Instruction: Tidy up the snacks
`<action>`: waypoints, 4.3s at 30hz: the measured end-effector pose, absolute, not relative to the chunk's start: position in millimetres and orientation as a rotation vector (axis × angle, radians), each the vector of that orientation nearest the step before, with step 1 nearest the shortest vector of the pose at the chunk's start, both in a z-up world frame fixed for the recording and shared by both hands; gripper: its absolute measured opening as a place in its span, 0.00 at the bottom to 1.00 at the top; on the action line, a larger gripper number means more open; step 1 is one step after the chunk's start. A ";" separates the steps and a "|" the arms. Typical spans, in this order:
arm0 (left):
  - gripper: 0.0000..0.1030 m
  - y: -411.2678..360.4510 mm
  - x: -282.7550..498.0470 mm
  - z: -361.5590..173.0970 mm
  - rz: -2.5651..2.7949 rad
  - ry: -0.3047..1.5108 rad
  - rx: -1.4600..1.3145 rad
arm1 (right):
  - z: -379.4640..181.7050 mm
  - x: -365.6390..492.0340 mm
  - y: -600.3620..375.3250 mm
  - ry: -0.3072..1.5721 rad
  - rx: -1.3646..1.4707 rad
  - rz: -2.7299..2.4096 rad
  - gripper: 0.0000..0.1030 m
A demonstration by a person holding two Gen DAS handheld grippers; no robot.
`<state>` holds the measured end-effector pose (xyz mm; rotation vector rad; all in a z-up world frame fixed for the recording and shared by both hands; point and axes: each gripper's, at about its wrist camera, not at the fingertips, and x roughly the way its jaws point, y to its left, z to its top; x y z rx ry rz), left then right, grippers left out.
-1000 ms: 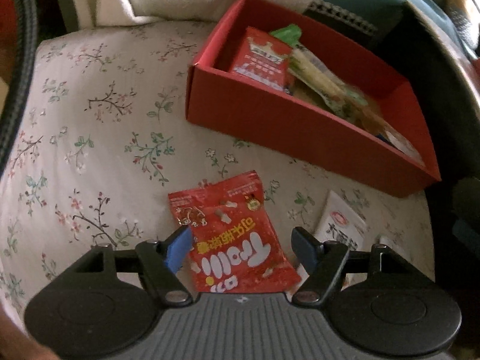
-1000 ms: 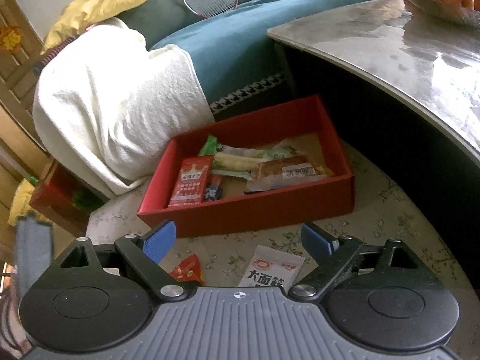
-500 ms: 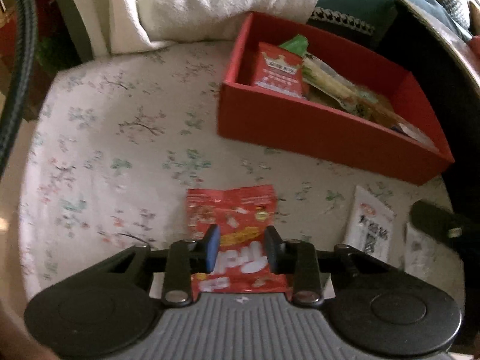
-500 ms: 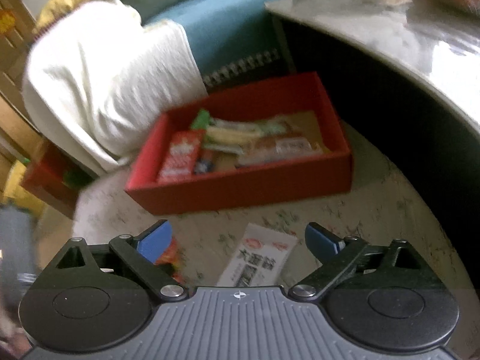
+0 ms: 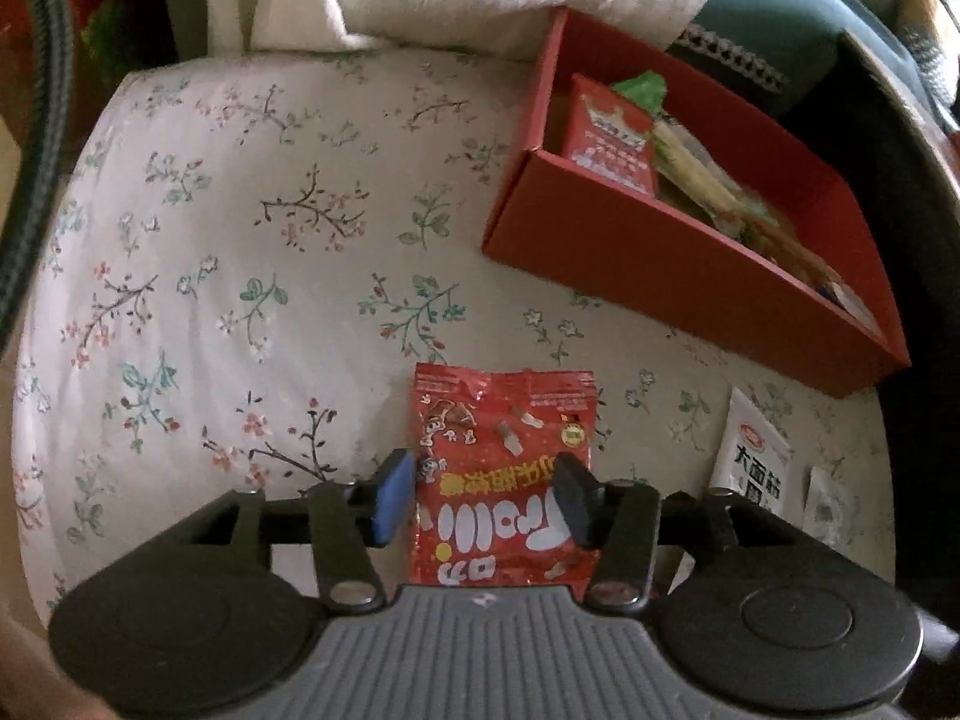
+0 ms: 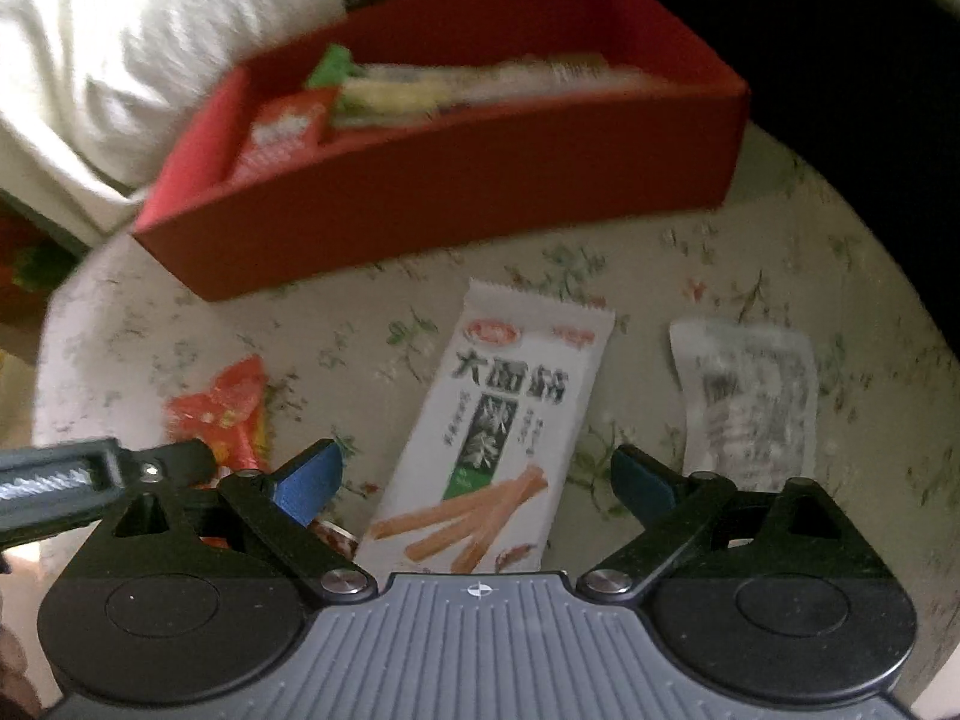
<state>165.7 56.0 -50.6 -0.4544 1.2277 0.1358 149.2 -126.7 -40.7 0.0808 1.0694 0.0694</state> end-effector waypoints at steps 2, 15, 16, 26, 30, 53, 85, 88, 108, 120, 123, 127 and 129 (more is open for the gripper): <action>0.55 54.4 168.3 -54.0 0.132 1.229 -0.468 | -44.8 147.5 -120.4 1.050 0.047 0.039 1.00; 0.66 32.4 174.5 -59.8 0.156 1.200 -0.358 | -52.7 142.7 -111.8 1.061 -0.141 0.075 0.97; 0.71 26.9 174.2 -60.2 0.149 1.203 -0.329 | -52.7 140.8 -111.8 1.057 -0.159 0.084 0.96; 0.52 16.1 166.6 -60.7 0.135 1.181 -0.187 | -36.9 135.3 -150.7 1.032 -0.070 0.105 0.59; 0.51 20.7 163.4 -57.2 0.115 1.182 -0.210 | -31.9 141.4 -155.9 1.025 -0.019 0.144 0.56; 0.52 6.9 168.0 -66.4 0.119 1.187 -0.129 | -42.5 165.8 -135.2 1.000 -0.100 0.064 0.79; 0.52 4.1 160.4 -10.6 0.121 0.974 -0.075 | 22.5 139.0 -150.3 0.782 0.031 0.191 0.52; 0.52 5.7 161.4 -8.3 0.127 0.965 -0.081 | 26.7 140.1 -151.5 0.763 0.040 0.190 0.52; 0.52 6.2 187.1 -0.3 0.146 0.913 -0.072 | 54.4 159.4 -170.4 0.640 0.089 0.173 0.52; 0.52 4.4 203.6 3.0 0.144 0.892 -0.057 | 59.2 179.5 -175.3 0.624 0.086 0.154 0.53; 0.52 5.2 207.9 2.9 0.145 0.889 -0.057 | 59.0 184.5 -174.4 0.623 0.085 0.152 0.53; 0.52 5.9 212.0 3.6 0.150 0.883 -0.057 | 59.2 189.9 -173.2 0.621 0.076 0.149 0.53; 0.52 5.6 213.8 4.1 0.152 0.879 -0.055 | 59.2 192.0 -173.3 0.620 0.076 0.147 0.53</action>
